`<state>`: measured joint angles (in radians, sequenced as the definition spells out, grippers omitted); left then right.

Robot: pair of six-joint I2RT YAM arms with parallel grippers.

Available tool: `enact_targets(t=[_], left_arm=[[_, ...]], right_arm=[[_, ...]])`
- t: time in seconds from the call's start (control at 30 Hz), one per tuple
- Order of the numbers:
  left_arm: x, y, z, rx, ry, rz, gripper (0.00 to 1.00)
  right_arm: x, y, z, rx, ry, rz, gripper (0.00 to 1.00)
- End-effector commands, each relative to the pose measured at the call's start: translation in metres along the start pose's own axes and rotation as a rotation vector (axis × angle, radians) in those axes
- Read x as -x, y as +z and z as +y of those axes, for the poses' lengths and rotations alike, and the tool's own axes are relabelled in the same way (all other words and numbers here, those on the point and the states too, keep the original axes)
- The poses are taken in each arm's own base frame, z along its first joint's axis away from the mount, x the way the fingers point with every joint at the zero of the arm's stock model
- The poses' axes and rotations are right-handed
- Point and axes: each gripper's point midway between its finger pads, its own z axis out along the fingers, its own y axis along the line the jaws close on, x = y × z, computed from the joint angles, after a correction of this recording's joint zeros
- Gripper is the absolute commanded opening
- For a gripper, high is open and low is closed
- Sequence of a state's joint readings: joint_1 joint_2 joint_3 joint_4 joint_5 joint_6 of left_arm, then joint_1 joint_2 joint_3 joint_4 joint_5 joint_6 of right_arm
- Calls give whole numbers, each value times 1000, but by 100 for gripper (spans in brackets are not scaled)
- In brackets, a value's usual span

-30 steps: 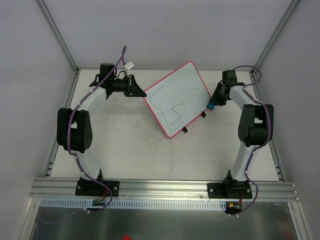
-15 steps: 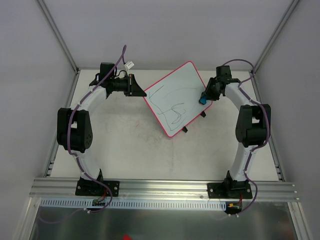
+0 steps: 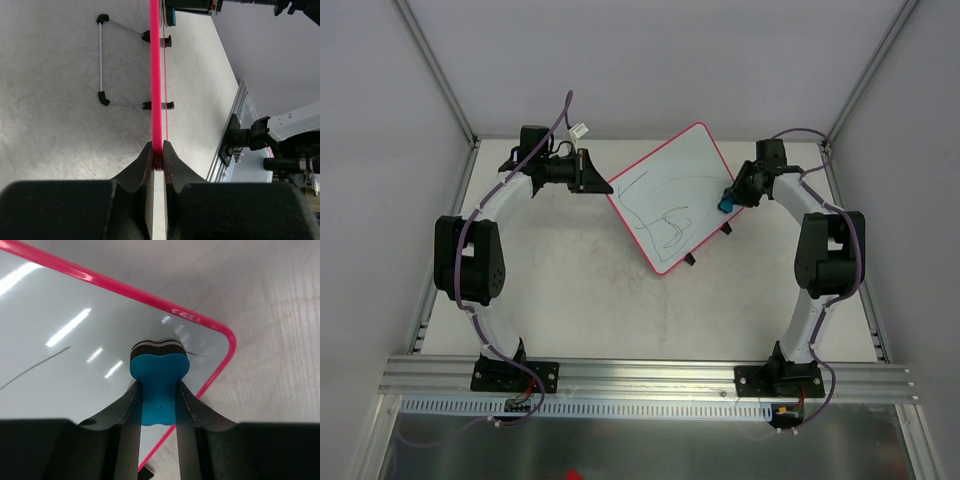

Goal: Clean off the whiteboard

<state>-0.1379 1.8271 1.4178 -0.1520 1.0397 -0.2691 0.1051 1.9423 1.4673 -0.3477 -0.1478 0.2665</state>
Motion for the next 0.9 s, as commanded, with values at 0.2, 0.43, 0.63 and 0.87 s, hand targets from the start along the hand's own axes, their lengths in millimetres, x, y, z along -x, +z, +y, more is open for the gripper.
enact_targets(t=[0.2, 0.43, 0.63, 0.87], left_arm=[[12, 0, -29, -85, 150, -4, 0], [13, 0, -29, -85, 156, -5, 0], [15, 0, -29, -87, 157, -6, 0], [18, 1, -28, -83, 143, -8, 0]], right_arm=[[-27, -7, -57, -194, 138, 75, 0], [-28, -11, -74, -259, 228, 92, 1], [-14, -19, -74, -241, 239, 60, 0], [31, -35, -38, -46, 25, -95, 0]])
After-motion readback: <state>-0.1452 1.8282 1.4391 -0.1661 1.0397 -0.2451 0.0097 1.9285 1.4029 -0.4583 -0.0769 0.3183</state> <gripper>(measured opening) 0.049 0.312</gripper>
